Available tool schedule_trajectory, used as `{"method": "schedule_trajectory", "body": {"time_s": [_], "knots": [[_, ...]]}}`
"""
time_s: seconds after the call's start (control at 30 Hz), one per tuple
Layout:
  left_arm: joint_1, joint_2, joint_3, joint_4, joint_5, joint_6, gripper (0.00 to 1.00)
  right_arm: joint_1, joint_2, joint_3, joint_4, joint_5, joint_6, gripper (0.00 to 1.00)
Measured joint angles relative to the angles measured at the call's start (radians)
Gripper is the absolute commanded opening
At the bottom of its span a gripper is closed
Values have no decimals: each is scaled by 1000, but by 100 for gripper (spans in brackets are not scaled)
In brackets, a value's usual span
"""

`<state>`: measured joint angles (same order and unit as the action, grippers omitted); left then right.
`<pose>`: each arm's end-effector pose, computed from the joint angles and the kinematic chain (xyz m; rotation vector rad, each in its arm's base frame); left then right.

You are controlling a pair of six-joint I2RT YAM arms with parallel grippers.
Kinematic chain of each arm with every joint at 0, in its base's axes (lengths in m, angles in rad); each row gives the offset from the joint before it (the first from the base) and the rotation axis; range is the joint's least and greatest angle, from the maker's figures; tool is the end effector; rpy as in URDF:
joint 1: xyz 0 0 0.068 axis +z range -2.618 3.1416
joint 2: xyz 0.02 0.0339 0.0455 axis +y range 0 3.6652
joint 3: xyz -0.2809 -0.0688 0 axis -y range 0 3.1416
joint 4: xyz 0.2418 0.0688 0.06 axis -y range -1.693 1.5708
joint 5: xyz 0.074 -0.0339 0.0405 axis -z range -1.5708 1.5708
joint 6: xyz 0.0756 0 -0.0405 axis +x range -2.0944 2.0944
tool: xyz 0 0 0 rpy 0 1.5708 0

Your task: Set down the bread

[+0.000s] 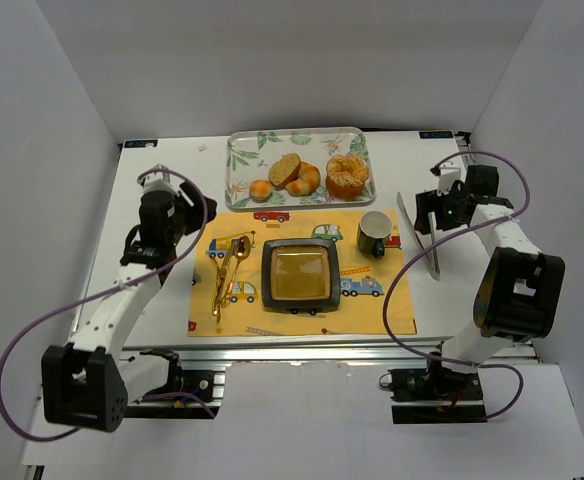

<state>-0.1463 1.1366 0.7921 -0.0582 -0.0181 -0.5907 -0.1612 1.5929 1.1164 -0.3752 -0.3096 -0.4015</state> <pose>0.2844 -0.0405 0.2845 -0.4530 1.9507 -0.4599 0.3637 -0.0358 0.2269 -0.4218 2.3346 0.1079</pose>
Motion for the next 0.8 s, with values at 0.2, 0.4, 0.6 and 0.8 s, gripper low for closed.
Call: {"method": "schedule_trajectory", "body": {"time_s": [0.2, 0.4, 0.6, 0.8], "knots": [[0, -195, -133, -68, -53, -22, 79, 10, 70, -15, -8, 125, -5, 89], [0, -217, -149, -105, -84, -29, 79, 28, 148, -15, -26, 145, -34, 86], [0, -208, -150, -115, -94, -37, 79, 39, 202, -14, -21, 147, -19, 78], [0, -188, -150, -116, -95, -42, 79, 40, 217, -18, 44, 183, 19, 44]]}}
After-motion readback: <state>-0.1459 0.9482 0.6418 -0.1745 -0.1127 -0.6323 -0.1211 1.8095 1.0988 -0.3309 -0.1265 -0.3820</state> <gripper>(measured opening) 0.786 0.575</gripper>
